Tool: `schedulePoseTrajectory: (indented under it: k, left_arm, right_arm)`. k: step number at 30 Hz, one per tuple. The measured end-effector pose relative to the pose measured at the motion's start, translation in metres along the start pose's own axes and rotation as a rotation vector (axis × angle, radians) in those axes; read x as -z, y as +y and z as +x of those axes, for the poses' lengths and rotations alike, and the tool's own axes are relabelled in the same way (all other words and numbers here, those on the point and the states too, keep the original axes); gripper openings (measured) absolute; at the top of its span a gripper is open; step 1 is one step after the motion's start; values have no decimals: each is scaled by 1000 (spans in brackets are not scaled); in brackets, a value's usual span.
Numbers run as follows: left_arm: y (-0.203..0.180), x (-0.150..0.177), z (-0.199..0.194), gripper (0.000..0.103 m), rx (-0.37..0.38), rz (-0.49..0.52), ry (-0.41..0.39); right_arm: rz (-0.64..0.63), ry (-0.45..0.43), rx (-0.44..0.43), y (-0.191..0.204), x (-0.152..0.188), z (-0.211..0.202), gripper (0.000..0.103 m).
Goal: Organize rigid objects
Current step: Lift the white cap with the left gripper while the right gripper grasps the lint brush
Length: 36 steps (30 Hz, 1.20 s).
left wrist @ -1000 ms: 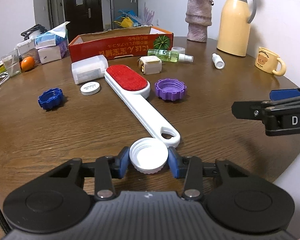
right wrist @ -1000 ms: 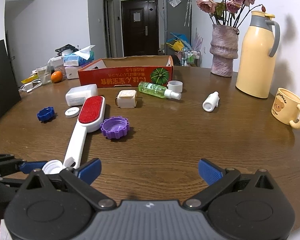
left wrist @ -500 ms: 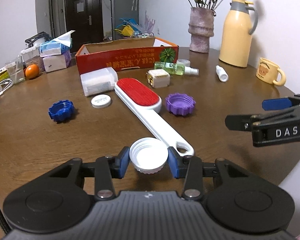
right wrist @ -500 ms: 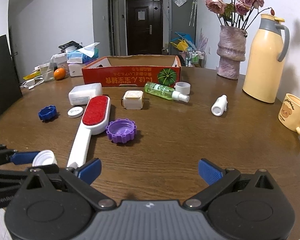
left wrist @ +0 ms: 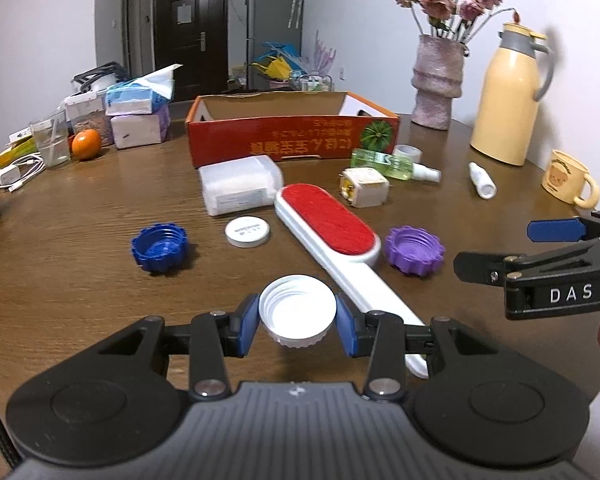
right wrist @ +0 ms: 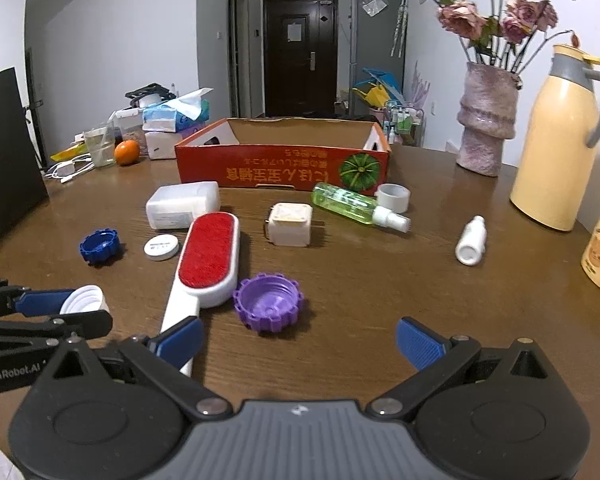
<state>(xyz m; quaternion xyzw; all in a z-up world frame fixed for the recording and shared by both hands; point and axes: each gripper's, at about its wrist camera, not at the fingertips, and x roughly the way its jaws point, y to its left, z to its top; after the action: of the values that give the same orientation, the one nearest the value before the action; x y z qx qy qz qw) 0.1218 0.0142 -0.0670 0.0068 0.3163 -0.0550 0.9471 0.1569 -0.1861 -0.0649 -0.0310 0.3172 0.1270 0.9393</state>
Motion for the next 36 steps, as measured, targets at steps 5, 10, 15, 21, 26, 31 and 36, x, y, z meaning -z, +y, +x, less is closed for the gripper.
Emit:
schedulePoseTrajectory:
  k: [5,10,15,21,26,31,36]
  left_arm:
    - [20,-5,6,42,-24,-30,7]
    - [40,-6,10,42,-53,-49,15]
    - [61,-4,12,42,-74,-83,21]
    - [80,-3,14,42,-89,-115,25]
    - [87,-1,13,42,-88,-131,24]
    - [94,0,15,42,-88,-147,28]
    - [98,0,16,42,-89,-157,29]
  right_arm:
    - [-35,-3,-25,17,-9,14,103]
    - [-84,-18,-56,38,-17,28,100]
    - [-123,2,-97,59,-23,49,93]
    - [-164,8,-118,79,-24,67,87]
    - [-168,23,-87,83,-28,83,85]
    - [-173,62,-83,84,-30,100,72]
    - [-151,75,-90,82,-30,109,69]
